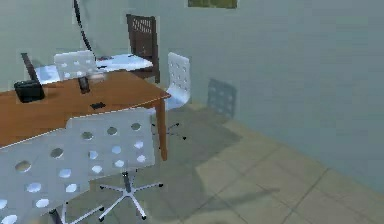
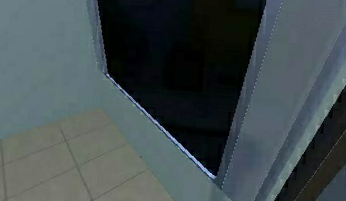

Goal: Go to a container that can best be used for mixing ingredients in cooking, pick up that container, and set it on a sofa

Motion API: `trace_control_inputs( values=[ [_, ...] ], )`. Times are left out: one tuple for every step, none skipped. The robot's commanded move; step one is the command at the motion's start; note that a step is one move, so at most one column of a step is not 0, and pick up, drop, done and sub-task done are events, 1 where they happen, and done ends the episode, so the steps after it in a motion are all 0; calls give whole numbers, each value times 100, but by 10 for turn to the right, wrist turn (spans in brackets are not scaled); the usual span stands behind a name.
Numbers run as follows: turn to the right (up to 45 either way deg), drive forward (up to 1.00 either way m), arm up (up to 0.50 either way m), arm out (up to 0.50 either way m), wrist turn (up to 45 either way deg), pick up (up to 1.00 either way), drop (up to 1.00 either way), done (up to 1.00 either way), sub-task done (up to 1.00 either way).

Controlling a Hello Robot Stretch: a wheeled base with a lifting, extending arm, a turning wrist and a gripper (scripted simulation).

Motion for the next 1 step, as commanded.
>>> trace_control_inputs(
  values=[
    [120,0,0,0,0,0,0,0,0]
  ],
)
